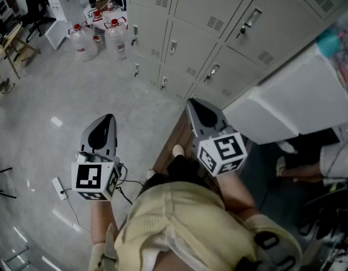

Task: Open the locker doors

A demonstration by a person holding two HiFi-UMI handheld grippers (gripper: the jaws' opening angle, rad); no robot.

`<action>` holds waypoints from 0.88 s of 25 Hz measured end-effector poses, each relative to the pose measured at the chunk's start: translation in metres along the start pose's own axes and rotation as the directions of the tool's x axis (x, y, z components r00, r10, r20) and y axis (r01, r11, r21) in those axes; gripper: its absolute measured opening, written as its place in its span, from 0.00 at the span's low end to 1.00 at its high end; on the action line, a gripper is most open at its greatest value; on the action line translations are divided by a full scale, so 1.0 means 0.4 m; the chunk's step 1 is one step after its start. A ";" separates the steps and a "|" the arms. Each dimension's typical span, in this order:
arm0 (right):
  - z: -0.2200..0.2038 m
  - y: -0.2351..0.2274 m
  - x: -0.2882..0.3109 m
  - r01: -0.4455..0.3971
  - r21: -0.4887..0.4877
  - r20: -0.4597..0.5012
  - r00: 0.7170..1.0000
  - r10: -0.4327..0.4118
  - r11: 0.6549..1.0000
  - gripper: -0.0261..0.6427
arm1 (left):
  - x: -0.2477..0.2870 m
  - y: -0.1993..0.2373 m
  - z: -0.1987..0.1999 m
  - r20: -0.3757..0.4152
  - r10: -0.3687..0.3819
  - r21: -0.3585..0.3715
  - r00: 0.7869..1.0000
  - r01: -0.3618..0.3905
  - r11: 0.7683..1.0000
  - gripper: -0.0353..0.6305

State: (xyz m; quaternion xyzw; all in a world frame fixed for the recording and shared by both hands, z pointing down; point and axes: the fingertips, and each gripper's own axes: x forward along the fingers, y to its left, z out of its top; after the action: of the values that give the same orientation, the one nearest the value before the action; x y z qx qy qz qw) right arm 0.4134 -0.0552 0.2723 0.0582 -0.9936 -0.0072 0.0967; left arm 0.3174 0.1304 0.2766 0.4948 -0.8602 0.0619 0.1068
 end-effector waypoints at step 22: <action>-0.052 -0.161 0.246 -0.027 0.045 -0.025 0.999 0.028 0.999 0.05 | 0.271 0.051 -0.009 0.014 -0.020 -0.191 1.000 0.022 0.981 0.06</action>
State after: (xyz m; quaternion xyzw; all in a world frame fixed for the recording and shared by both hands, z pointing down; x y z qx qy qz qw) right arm 0.3289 -0.1307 0.3099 0.0469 -0.9929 0.0168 0.1082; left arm 0.2473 0.0507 0.3067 0.4916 -0.8575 -0.0252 0.1495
